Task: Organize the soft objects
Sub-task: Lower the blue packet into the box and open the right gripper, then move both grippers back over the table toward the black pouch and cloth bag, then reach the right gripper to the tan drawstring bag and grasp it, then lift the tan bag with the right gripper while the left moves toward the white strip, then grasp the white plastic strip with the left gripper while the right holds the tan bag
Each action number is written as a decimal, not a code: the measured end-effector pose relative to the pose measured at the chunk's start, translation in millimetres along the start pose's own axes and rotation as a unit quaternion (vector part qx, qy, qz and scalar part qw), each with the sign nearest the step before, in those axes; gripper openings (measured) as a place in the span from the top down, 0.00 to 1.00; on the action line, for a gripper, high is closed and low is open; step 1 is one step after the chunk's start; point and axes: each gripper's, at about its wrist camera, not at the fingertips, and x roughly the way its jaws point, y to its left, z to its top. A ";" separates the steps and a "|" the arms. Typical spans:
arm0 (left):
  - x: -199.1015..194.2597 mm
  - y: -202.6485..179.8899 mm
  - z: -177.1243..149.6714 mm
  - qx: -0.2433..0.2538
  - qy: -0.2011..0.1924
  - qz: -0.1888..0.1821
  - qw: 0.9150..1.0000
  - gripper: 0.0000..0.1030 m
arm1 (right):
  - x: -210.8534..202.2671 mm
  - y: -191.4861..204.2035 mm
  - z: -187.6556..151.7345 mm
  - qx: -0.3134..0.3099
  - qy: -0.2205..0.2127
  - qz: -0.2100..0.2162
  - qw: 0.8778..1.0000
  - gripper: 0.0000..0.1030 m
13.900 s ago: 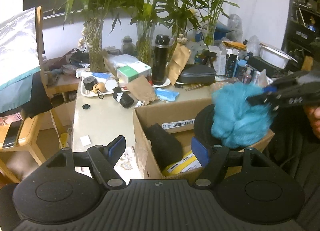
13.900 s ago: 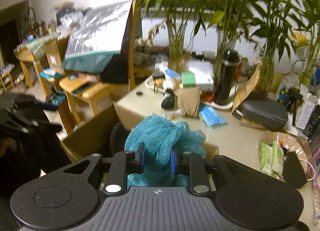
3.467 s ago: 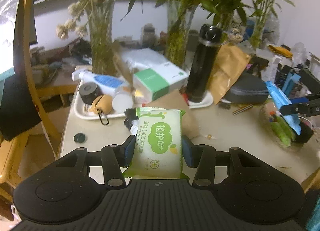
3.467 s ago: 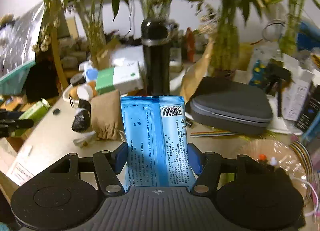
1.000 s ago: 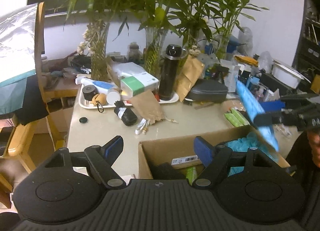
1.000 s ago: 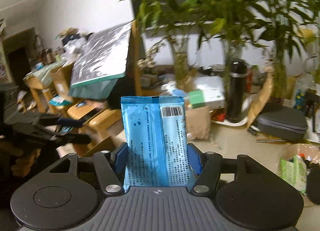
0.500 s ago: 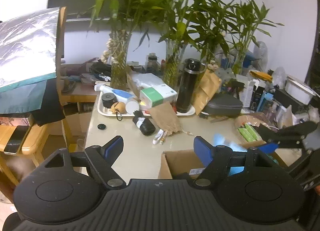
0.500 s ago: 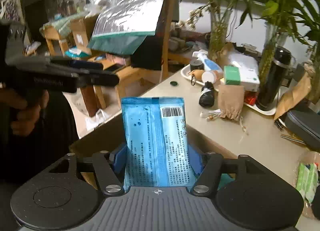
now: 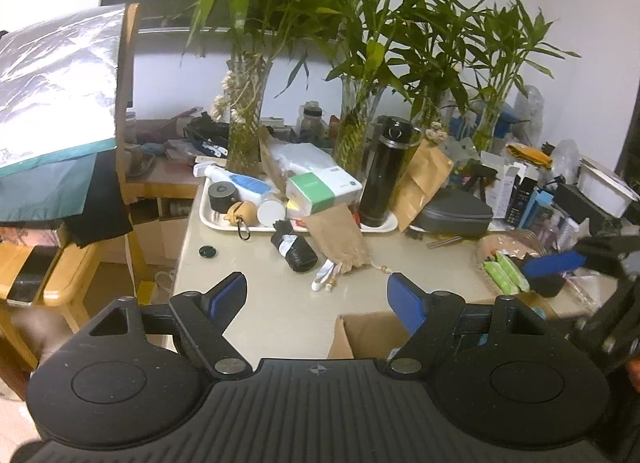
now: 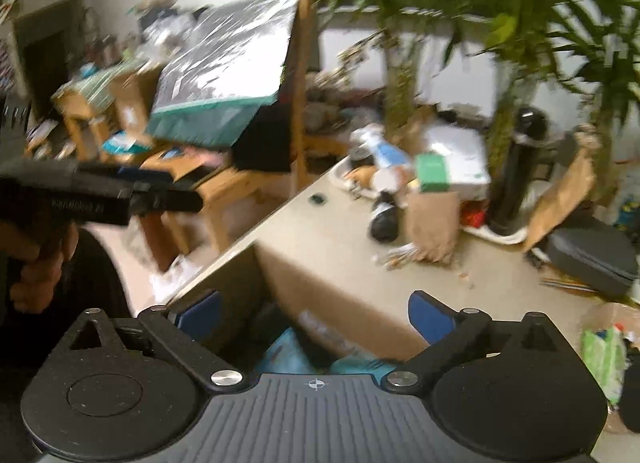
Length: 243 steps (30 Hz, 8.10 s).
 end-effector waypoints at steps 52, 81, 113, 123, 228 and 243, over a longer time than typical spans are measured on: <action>122.1 16.3 31.7 -0.001 -0.010 0.038 0.999 0.25 | 67.4 -151.3 20.5 0.015 -0.049 -0.155 0.987 0.00; 144.2 5.3 24.0 0.009 0.068 0.005 0.998 0.25 | 141.3 -210.1 23.4 0.070 0.012 -0.137 0.988 0.00; 143.0 22.0 27.7 -0.030 0.101 -0.009 0.994 0.25 | 267.7 -209.2 37.2 0.043 0.047 -0.006 0.998 0.19; 148.1 18.7 28.7 -0.028 0.107 -0.012 0.994 0.25 | 296.2 -222.6 32.4 0.081 0.056 0.005 0.995 0.30; 315.1 -22.4 -22.3 0.262 0.196 -0.096 0.940 0.96 | 55.6 -211.8 22.6 0.142 -0.022 -0.094 0.985 0.95; 267.9 -19.5 6.8 0.229 0.149 -0.110 0.956 0.97 | 45.3 -208.8 22.1 0.147 -0.032 -0.091 0.984 0.95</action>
